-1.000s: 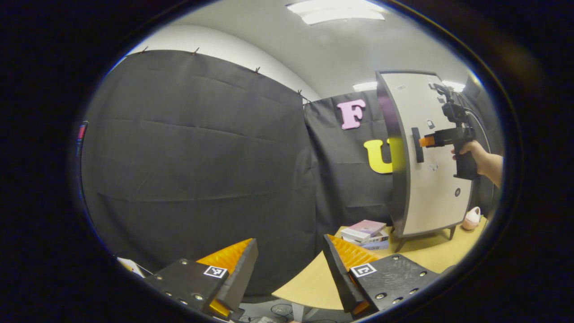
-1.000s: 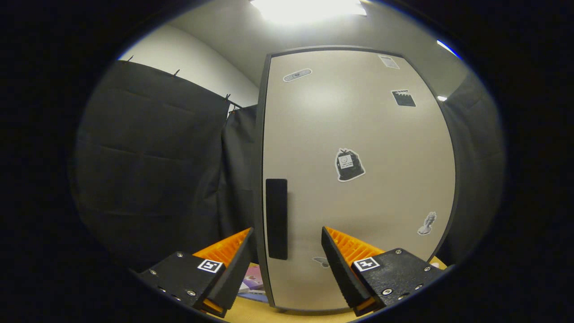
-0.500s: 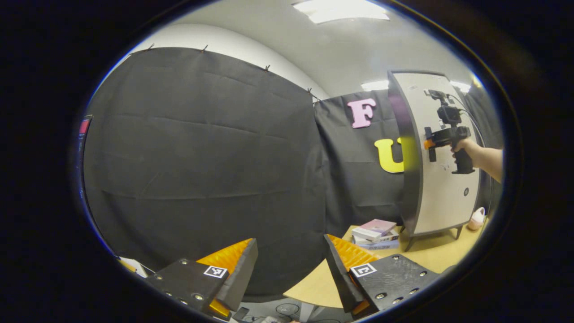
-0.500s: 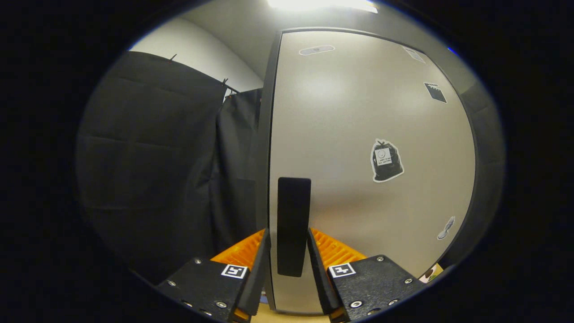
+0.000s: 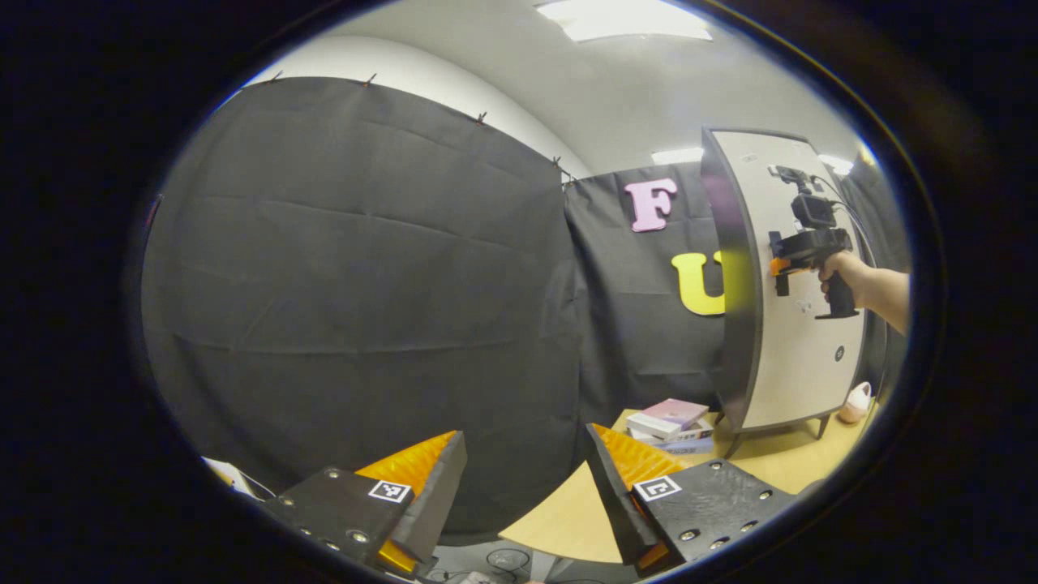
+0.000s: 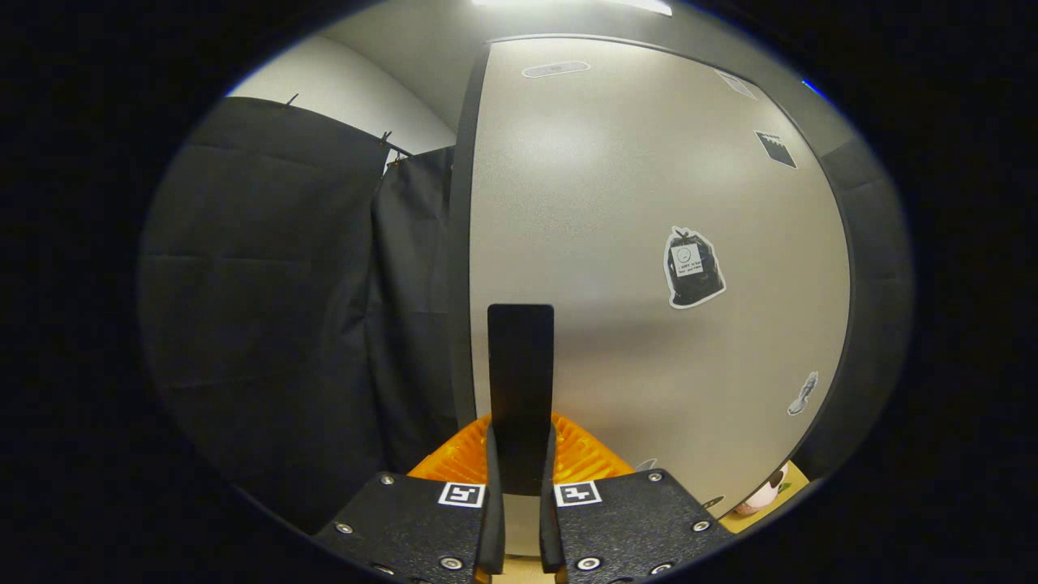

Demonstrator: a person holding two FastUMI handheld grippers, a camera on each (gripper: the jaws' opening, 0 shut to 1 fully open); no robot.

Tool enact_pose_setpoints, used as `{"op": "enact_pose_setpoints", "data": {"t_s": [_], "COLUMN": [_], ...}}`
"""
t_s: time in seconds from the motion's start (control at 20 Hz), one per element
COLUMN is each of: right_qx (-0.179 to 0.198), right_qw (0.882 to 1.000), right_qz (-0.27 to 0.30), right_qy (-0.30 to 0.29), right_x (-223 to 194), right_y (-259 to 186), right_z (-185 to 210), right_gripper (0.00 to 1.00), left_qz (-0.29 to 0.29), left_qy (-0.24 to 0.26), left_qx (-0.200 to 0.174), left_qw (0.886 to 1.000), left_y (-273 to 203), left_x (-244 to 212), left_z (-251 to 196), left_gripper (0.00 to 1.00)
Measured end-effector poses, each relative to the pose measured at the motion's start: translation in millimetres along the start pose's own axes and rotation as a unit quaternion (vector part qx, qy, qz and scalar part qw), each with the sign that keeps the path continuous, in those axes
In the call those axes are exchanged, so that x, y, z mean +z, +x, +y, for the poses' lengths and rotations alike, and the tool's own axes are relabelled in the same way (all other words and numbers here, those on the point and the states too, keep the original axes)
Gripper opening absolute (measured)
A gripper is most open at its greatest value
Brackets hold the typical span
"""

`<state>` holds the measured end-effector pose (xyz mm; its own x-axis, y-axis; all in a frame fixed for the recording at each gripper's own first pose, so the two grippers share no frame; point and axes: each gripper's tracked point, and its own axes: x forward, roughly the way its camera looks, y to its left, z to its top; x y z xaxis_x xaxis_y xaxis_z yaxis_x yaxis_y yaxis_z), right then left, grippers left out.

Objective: Open the cabinet door with the right hand, grasp the bottle in the cabinet with the left hand and place it on the coaster, then close the cabinet door with the right hand.

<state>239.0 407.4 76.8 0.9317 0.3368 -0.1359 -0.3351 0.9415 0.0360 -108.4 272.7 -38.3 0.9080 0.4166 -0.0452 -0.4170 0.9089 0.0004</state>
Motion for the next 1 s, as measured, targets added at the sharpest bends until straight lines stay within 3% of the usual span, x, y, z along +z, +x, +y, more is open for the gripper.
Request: {"op": "enact_pose_setpoints", "data": {"t_s": [0.75, 1.0], "right_qx": [0.090, 0.110], "right_qw": [0.996, 0.994], "right_qz": [0.003, 0.004], "right_qy": [-0.002, -0.006], "right_x": [-1.2, -3.7], "right_y": [-27.8, -32.9], "right_z": [-5.9, -11.4], "right_gripper": [0.17, 0.17], "left_qz": [-0.020, -0.031], "left_qy": [0.002, 0.005], "left_qx": [-0.063, -0.083], "left_qw": [0.998, 0.996], "left_y": [12.0, 10.2], "left_x": [21.1, 32.3], "left_z": [-76.3, -109.8], "left_gripper": [0.87, 0.83]}}
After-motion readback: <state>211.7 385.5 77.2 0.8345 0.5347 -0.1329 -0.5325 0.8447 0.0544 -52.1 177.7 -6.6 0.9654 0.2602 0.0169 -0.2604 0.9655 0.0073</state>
